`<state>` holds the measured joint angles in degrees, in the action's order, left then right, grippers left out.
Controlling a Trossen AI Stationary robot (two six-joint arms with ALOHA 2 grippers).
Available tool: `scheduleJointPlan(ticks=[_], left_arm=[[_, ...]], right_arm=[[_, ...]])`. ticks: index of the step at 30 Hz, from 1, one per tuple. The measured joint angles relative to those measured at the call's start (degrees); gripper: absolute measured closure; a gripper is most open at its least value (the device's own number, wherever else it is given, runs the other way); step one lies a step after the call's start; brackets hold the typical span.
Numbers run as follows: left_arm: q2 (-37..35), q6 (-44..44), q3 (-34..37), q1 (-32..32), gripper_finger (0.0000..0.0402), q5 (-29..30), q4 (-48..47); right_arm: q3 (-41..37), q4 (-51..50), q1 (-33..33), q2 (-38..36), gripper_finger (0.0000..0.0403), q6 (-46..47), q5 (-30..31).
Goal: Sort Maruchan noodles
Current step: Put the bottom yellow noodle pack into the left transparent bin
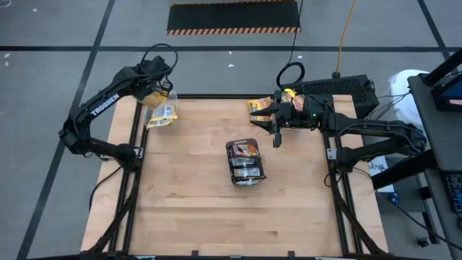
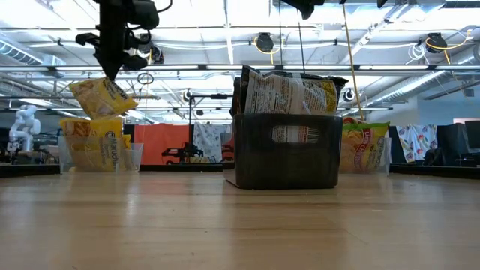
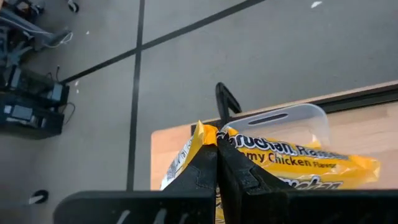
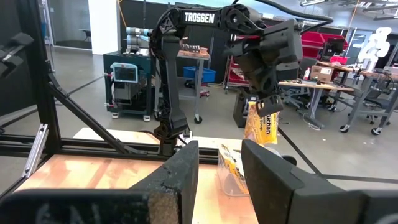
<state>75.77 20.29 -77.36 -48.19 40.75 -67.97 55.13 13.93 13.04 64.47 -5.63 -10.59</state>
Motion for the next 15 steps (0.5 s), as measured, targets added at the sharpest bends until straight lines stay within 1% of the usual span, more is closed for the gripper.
scheduleJointPlan(ticks=[3,8,12,15], left_arm=[[0.0,-0.8,0.0,-1.1,0.0401,0.0,1.0],[1.0,-1.1,1.0,-1.1,0.0401,0.0,2.6],[3.6,-0.7,3.1,-1.4,0.0401,-0.1,2.9],[6.5,-0.7,5.2,-1.4,0.0401,-0.2,4.9]], right_arm=[[0.0,0.0,0.0,0.0,0.0287,-0.3,0.0],[0.0,0.0,0.0,0.0,0.0287,-1.1,0.0],[0.0,-0.1,0.0,-0.2,0.0287,-1.2,0.0],[0.0,0.0,0.0,-0.2,0.0287,-1.4,0.0]])
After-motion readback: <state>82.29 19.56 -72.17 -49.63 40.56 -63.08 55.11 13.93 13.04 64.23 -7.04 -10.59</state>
